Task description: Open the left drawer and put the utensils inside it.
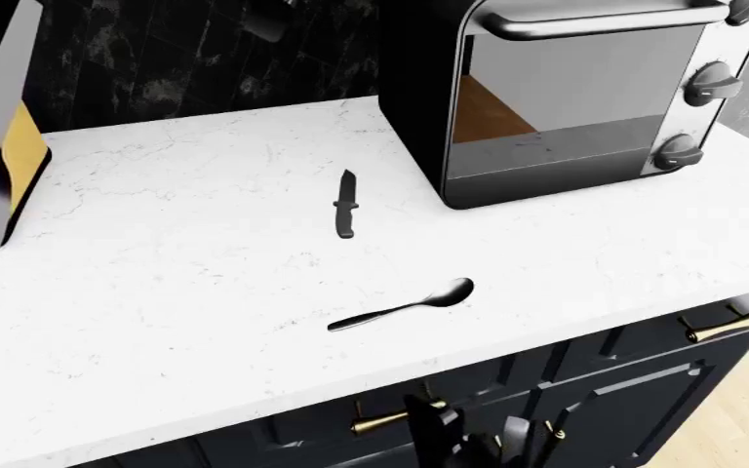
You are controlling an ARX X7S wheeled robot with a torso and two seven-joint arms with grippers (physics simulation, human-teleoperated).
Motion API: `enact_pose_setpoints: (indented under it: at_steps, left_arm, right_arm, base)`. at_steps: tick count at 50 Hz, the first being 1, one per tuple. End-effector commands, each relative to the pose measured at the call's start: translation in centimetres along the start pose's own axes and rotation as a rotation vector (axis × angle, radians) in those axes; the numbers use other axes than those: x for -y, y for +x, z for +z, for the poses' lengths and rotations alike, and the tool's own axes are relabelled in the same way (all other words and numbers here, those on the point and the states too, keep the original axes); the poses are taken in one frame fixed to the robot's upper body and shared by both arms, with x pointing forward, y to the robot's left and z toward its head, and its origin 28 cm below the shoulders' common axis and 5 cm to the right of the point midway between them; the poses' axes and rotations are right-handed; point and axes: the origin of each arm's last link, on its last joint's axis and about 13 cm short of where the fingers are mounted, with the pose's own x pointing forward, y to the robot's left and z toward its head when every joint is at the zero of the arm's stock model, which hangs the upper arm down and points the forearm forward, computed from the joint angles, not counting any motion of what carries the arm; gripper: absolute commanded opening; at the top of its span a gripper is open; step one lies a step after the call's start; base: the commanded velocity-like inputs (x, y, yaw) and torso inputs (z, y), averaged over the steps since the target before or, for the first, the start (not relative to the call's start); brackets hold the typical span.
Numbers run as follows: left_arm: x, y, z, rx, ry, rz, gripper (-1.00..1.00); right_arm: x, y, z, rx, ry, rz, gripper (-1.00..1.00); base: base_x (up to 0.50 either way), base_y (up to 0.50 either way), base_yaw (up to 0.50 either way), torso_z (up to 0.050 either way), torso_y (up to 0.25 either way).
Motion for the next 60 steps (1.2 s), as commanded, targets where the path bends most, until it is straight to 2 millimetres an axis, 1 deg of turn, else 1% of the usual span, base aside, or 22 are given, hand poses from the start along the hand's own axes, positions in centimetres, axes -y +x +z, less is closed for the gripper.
enact_pose_setpoints:
  at_steps: [1,5,26,28,31,32,35,41,45,47,48,49,50,51,52,54,60]
  left_arm:
    - [0.0,0.0,0.0,-0.002,-0.001,0.003,1.0]
    - [0.0,0.1,-0.1,-0.003,-0.002,0.0,1.0]
    - [0.0,0.1,-0.1,-0.003,-0.002,0.0,1.0]
    - [0.0,0.2,-0.1,-0.006,-0.003,-0.002,1.0]
    - [0.1,0.4,-0.2,-0.009,-0.002,-0.004,1.0]
    - [0.1,0.4,-0.2,-0.009,-0.002,-0.006,1.0]
    - [0.1,0.4,-0.3,-0.008,-0.005,-0.007,1.0]
    - [0.2,0.4,-0.3,-0.007,-0.007,-0.009,1.0]
    - [0.2,0.2,-0.2,-0.006,-0.005,-0.007,1.0]
    - [0.2,0.2,-0.2,-0.005,-0.004,-0.008,1.0]
    - [0.2,0.7,-0.4,-0.017,-0.01,-0.001,1.0]
    - [0.1,0.6,-0.4,-0.017,-0.01,0.001,1.0]
    - [0.1,0.5,-0.4,-0.016,-0.009,0.001,1.0]
    - [0.1,0.4,-0.3,-0.012,-0.01,0.002,1.0]
    - [0.1,0.3,-0.2,-0.01,-0.011,0.001,1.0]
    - [0.2,0.2,-0.2,-0.008,-0.008,0.0,1.0]
    - [0.3,0.2,-0.1,-0.006,-0.006,-0.001,1.0]
  right_arm:
    - [0.2,-0.2,0.3,0.02,-0.039,-0.043,-1.0]
    - [-0.2,-0.3,0.2,0.011,-0.075,-0.05,-1.0]
    - [-0.2,-0.3,0.2,0.011,-0.075,-0.05,-1.0]
    - [0.0,-1.1,-0.1,0.016,-0.055,-0.044,-1.0]
    - [-0.3,-3.2,-0.8,0.028,-0.049,-0.053,-1.0]
    - [-0.3,-3.6,-1.0,0.031,-0.044,-0.05,-1.0]
    - [-0.6,-6.4,-1.8,0.045,-0.036,-0.032,-1.0]
    - [-1.2,-9.6,-3.1,0.054,-0.044,-0.033,-1.0]
    - [-1.3,-12.0,-4.3,0.064,-0.054,-0.032,-1.0]
    - [-1.3,-12.6,-4.6,0.068,-0.055,-0.027,-1.0]
    - [-2.0,-15.4,-4.4,0.242,-0.135,0.096,-1.0]
    - [-0.5,-19.1,-6.8,0.226,-0.086,0.052,-1.0]
    - [-0.2,-21.8,-8.5,0.195,-0.044,-0.027,-1.0]
    - [-0.3,-22.5,-9.0,0.196,-0.038,-0.025,-1.0]
    - [-0.3,-22.9,-8.9,0.229,-0.052,-0.023,-1.0]
    - [-0.1,-23.6,-9.3,0.236,-0.05,-0.011,-1.0]
    - [0.2,-25.1,-10.5,0.239,-0.05,0.021,-1.0]
  base:
    - [0.0,0.0,0.0,0.0,0.0]
    - [0.0,0.0,0.0,0.0,0.0]
    - [0.0,0.0,0.0,0.0,0.0]
    - [0.0,0.0,0.0,0.0,0.0]
    - [0.0,0.0,0.0,0.0,0.0]
    - [0.0,0.0,0.0,0.0,0.0]
    - [0.0,0.0,0.0,0.0,0.0]
    - [0.0,0.0,0.0,0.0,0.0]
    - [0.0,0.0,0.0,0.0,0.002]
    - [0.0,0.0,0.0,0.0,0.0]
    - [0.0,0.0,0.0,0.0,0.0]
    - [0.0,0.0,0.0,0.0,0.0]
    - [0.0,0.0,0.0,0.0,0.01]
    - [0.0,0.0,0.0,0.0,0.0]
    - [0.0,0.0,0.0,0.0,0.0]
    - [0.0,0.0,0.0,0.0,0.0]
    - [0.0,0.0,0.0,0.0,0.002]
